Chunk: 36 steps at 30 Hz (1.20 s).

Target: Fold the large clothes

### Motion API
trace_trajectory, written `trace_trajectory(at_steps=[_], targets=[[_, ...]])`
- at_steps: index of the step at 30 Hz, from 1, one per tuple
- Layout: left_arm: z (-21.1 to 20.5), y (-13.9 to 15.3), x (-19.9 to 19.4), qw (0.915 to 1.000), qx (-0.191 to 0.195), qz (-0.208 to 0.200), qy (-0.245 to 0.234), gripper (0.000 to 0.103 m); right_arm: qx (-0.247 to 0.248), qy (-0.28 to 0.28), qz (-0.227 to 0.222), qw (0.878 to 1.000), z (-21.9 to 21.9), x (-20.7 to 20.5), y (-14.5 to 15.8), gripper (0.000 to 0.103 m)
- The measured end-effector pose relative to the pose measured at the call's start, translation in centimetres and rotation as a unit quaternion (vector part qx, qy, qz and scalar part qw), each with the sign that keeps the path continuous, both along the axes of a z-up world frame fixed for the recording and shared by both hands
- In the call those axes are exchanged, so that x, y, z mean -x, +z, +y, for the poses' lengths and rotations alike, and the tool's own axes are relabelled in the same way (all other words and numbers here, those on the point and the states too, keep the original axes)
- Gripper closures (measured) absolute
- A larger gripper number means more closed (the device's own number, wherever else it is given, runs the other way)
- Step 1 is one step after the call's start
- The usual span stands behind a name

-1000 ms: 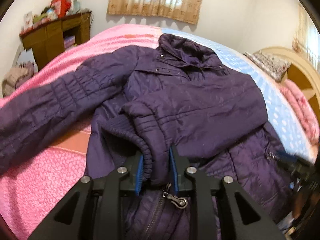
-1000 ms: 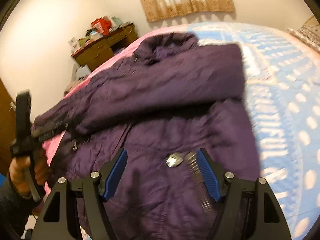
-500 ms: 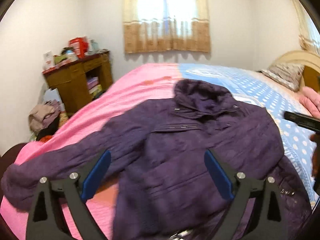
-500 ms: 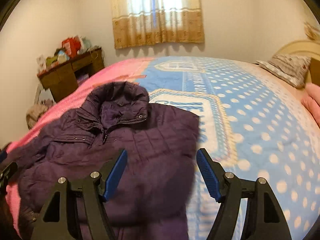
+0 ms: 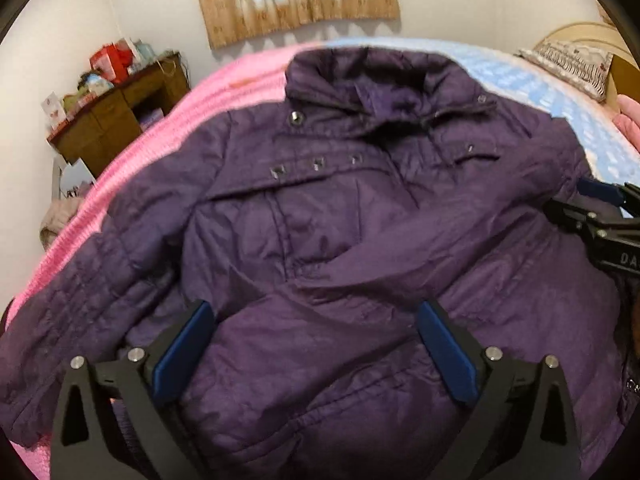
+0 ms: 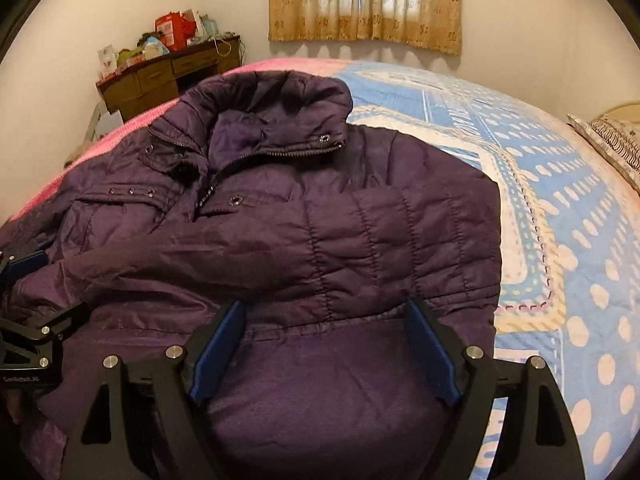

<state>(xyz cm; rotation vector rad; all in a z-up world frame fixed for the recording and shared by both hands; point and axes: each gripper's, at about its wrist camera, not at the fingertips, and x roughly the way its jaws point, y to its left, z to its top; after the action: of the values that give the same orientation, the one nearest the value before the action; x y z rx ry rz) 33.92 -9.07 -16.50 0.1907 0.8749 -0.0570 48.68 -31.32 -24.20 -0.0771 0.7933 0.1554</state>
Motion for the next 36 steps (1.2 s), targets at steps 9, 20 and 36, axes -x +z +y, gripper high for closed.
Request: trace_trajectory(at_steps=[9,20,36], targets=[[-0.1,-0.7,-0.3,0.9998,0.008,0.015,0.013,0.0,0.034,0.001,0.018,0.999,1.1,-0.6,-0.6,0.018],[-0.4,-1.0,-0.7,0.9998,0.002,0.013,0.016,0.0,0.045,-0.001,0.02,0.999,1.7,-1.0,-0.8,0.017],[-0.4,-1.1,-0.6,0.9998,-0.002,0.011,0.018,0.0,0.047,0.0,0.02,0.999,1.7,-1.0,-0.8,0.017]])
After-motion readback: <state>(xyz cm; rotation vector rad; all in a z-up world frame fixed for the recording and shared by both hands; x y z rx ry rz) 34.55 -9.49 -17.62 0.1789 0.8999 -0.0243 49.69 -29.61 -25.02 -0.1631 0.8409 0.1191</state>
